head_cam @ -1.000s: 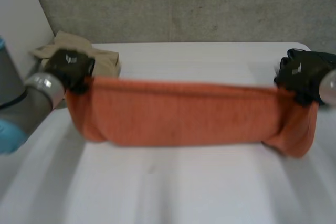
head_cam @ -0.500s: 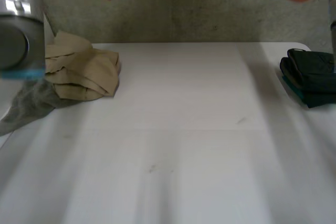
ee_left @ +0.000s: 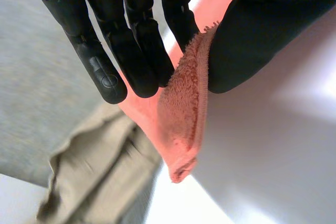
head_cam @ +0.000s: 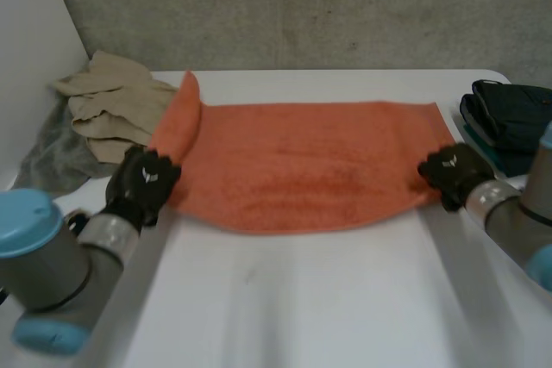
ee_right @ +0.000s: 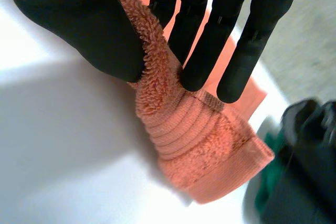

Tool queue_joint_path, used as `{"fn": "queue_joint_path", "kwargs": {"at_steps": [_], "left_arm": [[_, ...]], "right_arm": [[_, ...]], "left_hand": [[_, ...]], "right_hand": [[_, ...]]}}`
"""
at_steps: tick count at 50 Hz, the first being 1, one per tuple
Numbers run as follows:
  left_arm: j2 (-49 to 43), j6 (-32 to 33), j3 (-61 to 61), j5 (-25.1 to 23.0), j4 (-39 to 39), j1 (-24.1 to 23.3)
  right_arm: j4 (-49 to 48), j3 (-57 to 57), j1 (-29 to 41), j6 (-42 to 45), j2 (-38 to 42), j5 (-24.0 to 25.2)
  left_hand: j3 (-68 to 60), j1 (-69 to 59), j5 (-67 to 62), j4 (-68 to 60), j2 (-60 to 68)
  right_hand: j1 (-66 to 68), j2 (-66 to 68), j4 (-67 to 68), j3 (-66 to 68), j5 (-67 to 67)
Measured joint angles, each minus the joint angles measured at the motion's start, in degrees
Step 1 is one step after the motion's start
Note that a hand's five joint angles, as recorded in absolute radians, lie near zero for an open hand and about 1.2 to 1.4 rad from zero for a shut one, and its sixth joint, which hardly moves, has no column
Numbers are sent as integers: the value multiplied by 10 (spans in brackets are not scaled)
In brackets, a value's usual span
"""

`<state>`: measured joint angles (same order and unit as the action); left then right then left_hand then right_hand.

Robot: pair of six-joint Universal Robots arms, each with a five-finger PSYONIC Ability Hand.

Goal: Fold the laundry.

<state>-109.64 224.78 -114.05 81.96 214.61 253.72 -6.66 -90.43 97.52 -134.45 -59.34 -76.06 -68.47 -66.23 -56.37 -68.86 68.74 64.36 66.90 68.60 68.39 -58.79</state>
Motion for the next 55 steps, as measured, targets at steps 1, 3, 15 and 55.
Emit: {"fn": "queue_joint_path", "kwargs": {"at_steps": [1, 3, 15, 55], "left_arm": [[15, 14, -12, 2, -19, 1], [71, 50, -47, 11, -98, 5], [266, 89, -99, 22, -467, 15], [-25, -143, 525, 51, 66, 63]], "right_arm": [[16, -10, -4, 13, -11, -1], [83, -45, -23, 66, -62, -7], [300, -170, -152, 299, -241, -6], [-277, 277, 14, -112, -91, -91]], "left_hand": [[0, 0, 0, 0, 0], [0, 0, 0, 0, 0], [0, 0, 0, 0, 0], [0, 0, -12, -1, 0]], "right_hand": [[0, 0, 0, 0, 0], [0, 0, 0, 0, 0], [0, 0, 0, 3, 0], [0, 0, 0, 3, -8]]}}
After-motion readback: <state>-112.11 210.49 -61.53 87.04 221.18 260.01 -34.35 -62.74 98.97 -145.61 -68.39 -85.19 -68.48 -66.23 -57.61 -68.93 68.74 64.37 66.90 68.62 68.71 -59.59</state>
